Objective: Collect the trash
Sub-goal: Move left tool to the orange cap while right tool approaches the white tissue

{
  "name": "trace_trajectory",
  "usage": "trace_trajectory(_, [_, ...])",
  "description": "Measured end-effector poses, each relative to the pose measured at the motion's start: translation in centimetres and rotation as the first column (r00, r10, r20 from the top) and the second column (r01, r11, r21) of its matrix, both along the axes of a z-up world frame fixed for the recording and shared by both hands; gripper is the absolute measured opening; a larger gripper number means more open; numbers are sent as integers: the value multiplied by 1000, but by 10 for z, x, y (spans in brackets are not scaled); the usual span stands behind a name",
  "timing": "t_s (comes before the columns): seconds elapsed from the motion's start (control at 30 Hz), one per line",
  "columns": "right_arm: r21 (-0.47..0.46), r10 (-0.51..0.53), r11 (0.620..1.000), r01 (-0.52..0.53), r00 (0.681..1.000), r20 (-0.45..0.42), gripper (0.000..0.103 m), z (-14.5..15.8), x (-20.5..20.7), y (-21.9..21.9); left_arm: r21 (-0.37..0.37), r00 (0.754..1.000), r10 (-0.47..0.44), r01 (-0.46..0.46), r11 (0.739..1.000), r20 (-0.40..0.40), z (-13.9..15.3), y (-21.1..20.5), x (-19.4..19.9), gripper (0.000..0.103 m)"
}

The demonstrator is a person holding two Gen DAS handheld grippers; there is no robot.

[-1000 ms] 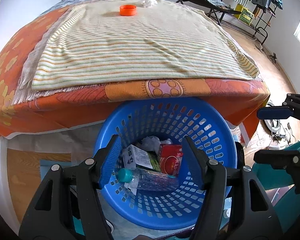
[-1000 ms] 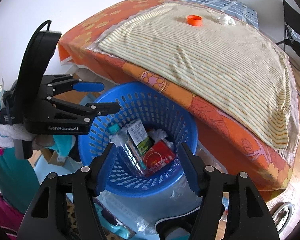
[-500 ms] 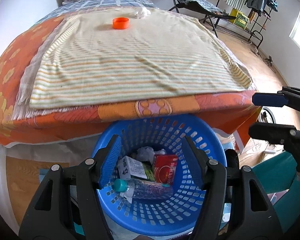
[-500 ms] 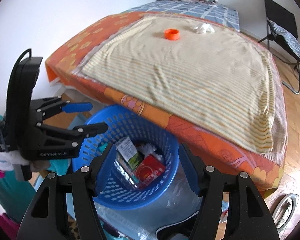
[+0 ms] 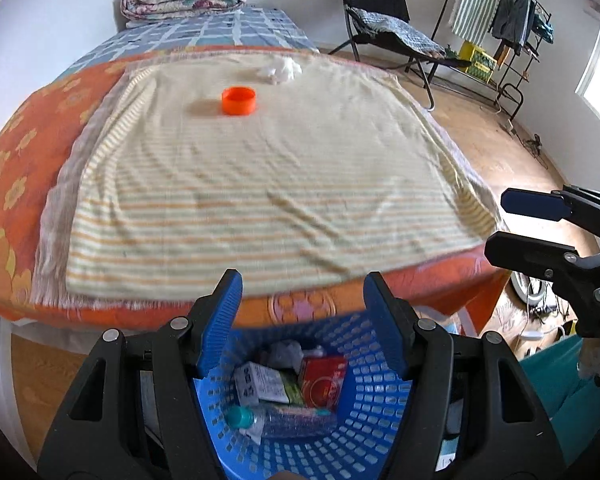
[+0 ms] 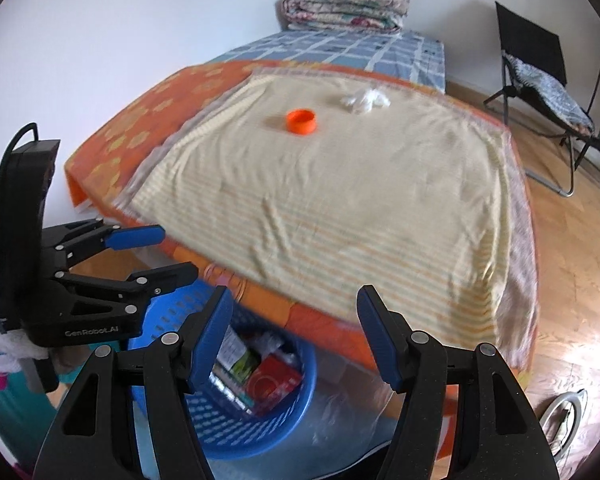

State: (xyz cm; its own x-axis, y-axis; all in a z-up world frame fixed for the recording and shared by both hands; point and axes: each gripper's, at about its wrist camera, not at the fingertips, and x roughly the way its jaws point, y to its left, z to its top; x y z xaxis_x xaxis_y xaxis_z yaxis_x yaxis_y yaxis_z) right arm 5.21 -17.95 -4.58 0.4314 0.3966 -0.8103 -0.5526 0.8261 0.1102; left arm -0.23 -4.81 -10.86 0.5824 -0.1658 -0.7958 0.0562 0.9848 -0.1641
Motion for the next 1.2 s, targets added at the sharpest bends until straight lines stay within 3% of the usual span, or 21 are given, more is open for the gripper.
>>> trace_trajectory(0.33, [-9,-26,1000,27,997,68,64,16,32,3,10,999,19,-19,1000,26,11,11,42,65])
trace_trajectory(0.63, [74,-76,995,69,992,99,64,26,91,-3,-1,997,74,-74,997,27,8,32,91,65])
trace_trajectory(0.87, [168,-147,976,137,988,47,64,24,159,-3,17,994,103,-104,994,48,3,43,136,65])
trace_trajectory(1.2, [171,-174,971,169,985,17,64,-2,235,23,24,994,92,-94,995,65,-14,43,195,65])
